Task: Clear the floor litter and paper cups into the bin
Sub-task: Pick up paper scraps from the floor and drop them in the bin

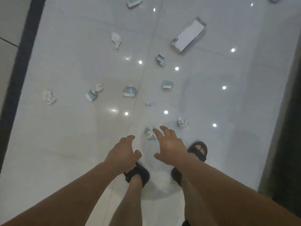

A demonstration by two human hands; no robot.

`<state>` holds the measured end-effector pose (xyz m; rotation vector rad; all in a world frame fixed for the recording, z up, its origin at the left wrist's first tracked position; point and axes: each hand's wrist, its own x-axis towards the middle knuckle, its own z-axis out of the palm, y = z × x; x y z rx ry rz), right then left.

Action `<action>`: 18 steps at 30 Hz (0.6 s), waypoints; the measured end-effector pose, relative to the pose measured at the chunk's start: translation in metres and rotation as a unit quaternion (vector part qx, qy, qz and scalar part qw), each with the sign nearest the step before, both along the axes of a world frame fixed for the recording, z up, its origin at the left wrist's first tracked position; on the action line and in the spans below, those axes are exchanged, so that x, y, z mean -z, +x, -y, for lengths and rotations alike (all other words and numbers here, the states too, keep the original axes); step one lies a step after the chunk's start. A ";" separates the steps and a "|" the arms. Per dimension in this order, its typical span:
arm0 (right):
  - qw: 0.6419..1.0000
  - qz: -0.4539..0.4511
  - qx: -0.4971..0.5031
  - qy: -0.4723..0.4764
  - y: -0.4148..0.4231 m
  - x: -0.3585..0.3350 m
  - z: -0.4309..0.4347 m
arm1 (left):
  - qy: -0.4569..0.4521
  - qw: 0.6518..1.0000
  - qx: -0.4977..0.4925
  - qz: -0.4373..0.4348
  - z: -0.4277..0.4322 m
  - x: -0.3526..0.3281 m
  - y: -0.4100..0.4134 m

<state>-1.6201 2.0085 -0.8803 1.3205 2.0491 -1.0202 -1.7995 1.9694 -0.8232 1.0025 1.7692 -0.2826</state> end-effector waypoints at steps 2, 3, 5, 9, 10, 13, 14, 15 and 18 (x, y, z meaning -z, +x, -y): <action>1.000 -0.010 -0.015 0.006 0.001 0.058 0.003 | -0.015 1.000 -0.010 -0.002 0.009 0.054 0.004; 1.000 -0.010 -0.025 0.009 0.001 0.085 0.005 | -0.019 1.000 -0.013 -0.002 0.013 0.080 0.007; 0.999 -0.005 -0.044 0.013 0.002 0.134 0.009 | -0.019 1.000 -0.011 -0.005 0.022 0.126 0.012; 0.997 -0.012 -0.066 0.035 -0.006 0.211 0.015 | -0.017 1.000 -0.019 0.001 0.033 0.196 0.018; 0.996 -0.016 -0.077 0.041 -0.010 0.225 0.016 | -0.013 0.999 -0.030 0.010 0.035 0.209 0.019; 0.990 -0.036 -0.113 0.076 -0.019 0.254 0.020 | -0.007 0.997 -0.066 0.037 0.035 0.236 0.020; 0.989 -0.047 -0.114 0.087 -0.019 0.260 0.021 | -0.008 0.996 -0.078 0.038 0.034 0.242 0.020; 0.989 -0.061 -0.101 0.091 -0.018 0.262 0.022 | -0.009 0.995 -0.090 0.037 0.032 0.245 0.019; 0.992 -0.109 0.001 0.067 -0.016 0.254 0.023 | -0.021 0.986 -0.156 0.055 0.025 0.244 0.022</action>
